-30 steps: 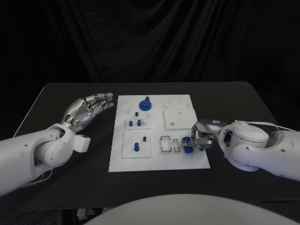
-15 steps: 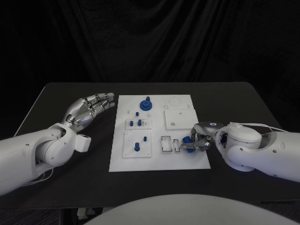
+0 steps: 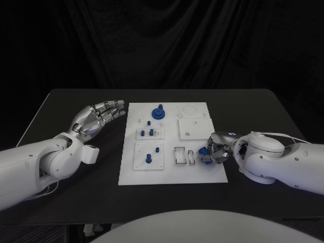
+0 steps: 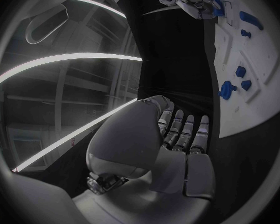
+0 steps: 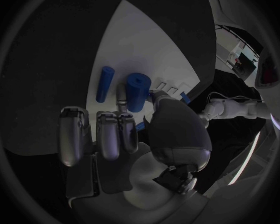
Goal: Assemble the parts on the task board
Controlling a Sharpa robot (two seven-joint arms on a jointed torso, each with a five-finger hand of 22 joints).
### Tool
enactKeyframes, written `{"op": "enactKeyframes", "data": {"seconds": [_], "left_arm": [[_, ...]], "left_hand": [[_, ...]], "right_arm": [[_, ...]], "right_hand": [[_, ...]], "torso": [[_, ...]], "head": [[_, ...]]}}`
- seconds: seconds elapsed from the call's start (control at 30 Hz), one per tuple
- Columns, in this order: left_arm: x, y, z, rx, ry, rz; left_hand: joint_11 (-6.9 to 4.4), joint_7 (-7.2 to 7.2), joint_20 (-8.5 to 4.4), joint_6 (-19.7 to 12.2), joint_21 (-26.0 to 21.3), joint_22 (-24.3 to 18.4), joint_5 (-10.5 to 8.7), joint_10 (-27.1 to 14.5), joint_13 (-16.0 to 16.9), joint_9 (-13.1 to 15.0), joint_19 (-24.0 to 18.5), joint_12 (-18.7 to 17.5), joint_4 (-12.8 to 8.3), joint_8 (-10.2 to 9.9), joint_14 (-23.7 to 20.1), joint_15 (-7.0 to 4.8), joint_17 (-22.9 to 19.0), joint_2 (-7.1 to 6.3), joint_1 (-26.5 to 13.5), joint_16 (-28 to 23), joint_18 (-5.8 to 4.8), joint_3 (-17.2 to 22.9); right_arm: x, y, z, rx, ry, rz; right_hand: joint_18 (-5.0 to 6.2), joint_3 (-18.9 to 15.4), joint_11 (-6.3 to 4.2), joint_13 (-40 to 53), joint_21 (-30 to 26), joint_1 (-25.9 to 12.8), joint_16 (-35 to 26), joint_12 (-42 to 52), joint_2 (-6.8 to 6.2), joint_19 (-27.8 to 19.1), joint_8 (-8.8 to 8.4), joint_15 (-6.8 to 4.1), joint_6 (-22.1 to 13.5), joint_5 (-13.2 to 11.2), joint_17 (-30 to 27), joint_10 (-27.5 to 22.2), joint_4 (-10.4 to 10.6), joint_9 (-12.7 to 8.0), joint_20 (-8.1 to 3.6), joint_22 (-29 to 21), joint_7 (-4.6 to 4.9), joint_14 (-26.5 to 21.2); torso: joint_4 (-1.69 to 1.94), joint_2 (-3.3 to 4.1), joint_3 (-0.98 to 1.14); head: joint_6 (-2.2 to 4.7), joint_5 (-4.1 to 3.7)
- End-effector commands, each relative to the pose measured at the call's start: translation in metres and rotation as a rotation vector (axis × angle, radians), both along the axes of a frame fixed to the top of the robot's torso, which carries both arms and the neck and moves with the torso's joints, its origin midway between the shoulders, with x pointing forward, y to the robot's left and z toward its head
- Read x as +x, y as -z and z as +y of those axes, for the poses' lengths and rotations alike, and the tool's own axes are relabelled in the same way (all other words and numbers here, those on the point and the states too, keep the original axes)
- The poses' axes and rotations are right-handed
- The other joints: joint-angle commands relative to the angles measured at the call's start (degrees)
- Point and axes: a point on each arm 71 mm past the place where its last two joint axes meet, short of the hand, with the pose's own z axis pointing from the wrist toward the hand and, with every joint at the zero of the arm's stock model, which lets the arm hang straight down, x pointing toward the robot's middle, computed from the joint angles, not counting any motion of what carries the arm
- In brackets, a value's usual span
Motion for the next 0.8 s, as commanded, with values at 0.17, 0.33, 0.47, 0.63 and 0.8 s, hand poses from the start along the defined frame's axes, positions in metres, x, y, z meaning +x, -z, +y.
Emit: {"op": "enactKeyframes", "data": {"seconds": [0.17,0.33,0.47,0.63,0.8], "left_arm": [[-0.001,-0.003,-0.001,-0.036,0.008,-0.029],[-0.001,-0.002,-0.002,-0.036,0.008,-0.029],[-0.001,-0.002,-0.002,-0.035,0.01,-0.026],[-0.001,-0.002,-0.003,-0.036,0.012,-0.024],[-0.002,-0.002,-0.003,-0.036,0.012,-0.023]], "left_hand": [[0.07,2.86,0.15,0.44,-0.02,-0.03,0.17,0.31,-0.07,0.08,0.15,0.31,0.09,0.27,0.21,0.07,0.07,0.59,-0.06,0.21,-0.45,0.36],[0.07,2.86,0.15,0.44,-0.02,-0.03,0.17,0.31,-0.07,0.08,0.15,0.31,0.09,0.27,0.21,0.07,0.07,0.59,-0.06,0.21,-0.45,0.36],[0.12,2.91,0.15,0.45,-0.02,-0.03,0.16,0.37,-0.08,0.09,0.15,0.44,0.08,0.29,0.22,0.06,0.07,0.61,-0.06,0.29,-0.46,0.42],[0.12,2.91,0.15,0.45,-0.02,-0.03,0.16,0.37,-0.08,0.09,0.15,0.44,0.08,0.29,0.22,0.06,0.07,0.61,-0.06,0.29,-0.46,0.42],[0.12,2.91,0.15,0.45,-0.02,-0.03,0.16,0.37,-0.08,0.09,0.15,0.44,0.08,0.29,0.22,0.06,0.07,0.61,-0.06,0.29,-0.46,0.42]], "right_arm": [[-0.008,0.001,0.001,0.248,0.123,0.058],[-0.012,-0.004,0.004,0.321,0.153,0.063],[-0.015,-0.007,0.01,0.355,0.153,0.074],[-0.016,-0.007,0.017,0.373,0.146,0.095],[-0.014,-0.005,0.019,0.374,0.147,0.104]], "right_hand": [[0.12,5.78,-0.81,15.09,0.32,0.7,-0.4,0.15,0.12,3.88,2.43,-0.77,0.33,5.79,11.26,6.04,-2.18,3.58,-0.9,13.1,-1.35,5.29],[0.16,6.27,-0.88,15.09,0.15,-0.13,-0.42,0.15,-0.04,3.85,2.75,-0.86,0.0,4.79,11.18,6.04,-1.84,4.59,-1.02,13.04,-1.4,5.28],[0.2,6.47,-0.9,15.09,0.01,-0.83,-0.49,0.15,-0.21,3.8,2.88,-0.88,-0.24,3.0,10.93,6.04,-1.6,5.38,-1.08,12.98,-1.42,5.23],[0.23,6.74,-0.92,15.09,-0.14,-1.42,-0.54,0.15,-0.13,3.76,2.87,-0.91,-0.48,-0.54,10.76,6.04,-1.51,6.44,-1.11,12.93,-1.46,5.2],[0.3,6.2,-0.78,15.09,-0.45,-3.09,-0.63,0.15,0.49,3.67,2.34,-0.8,-0.53,-8.46,10.44,6.04,-0.37,7.55,-1.03,12.83,-1.32,5.15]], "torso": [[-0.1,0.01,0.03],[-0.16,0.06,0.08],[-0.09,0.05,0.11],[0.02,0.0,0.02],[0.11,-0.02,-0.06]], "head": [[0.0,0.31],[0.0,0.55],[0.0,0.39],[0.0,0.09],[0.0,0.04]]}}
